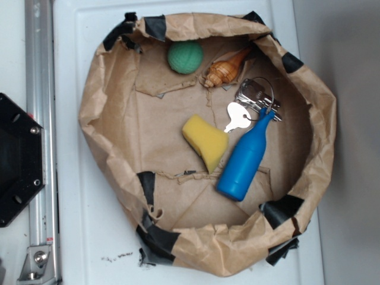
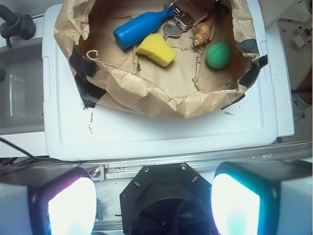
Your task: Grab the green sponge.
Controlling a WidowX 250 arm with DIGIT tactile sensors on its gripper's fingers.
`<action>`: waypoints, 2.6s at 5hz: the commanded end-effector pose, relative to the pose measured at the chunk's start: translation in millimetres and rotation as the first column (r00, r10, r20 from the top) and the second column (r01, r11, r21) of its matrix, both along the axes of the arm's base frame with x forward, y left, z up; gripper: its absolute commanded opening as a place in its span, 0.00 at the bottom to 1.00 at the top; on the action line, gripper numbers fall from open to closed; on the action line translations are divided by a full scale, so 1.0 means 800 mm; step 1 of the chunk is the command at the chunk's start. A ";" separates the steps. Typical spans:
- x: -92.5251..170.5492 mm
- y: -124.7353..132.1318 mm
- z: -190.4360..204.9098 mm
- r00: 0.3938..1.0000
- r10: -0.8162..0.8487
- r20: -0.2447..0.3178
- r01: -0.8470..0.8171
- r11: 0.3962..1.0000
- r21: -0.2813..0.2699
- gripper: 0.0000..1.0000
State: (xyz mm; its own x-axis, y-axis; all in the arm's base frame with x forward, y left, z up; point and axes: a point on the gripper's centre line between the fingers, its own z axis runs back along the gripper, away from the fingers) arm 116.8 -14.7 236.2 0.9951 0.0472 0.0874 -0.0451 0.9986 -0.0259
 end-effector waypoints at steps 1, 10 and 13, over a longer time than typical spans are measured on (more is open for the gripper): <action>0.000 0.000 0.000 1.000 0.000 0.000 0.000 1.000 0.000 1.00; 0.189 0.026 -0.230 0.934 -0.356 0.028 0.357 0.931 -0.070 0.00; 0.187 0.020 -0.119 0.992 -0.017 0.126 0.018 1.000 -0.008 0.00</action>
State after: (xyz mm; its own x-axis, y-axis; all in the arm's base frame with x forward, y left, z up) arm 256.6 7.8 122.8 0.9884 0.0508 0.1433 -0.0444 0.9979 -0.0480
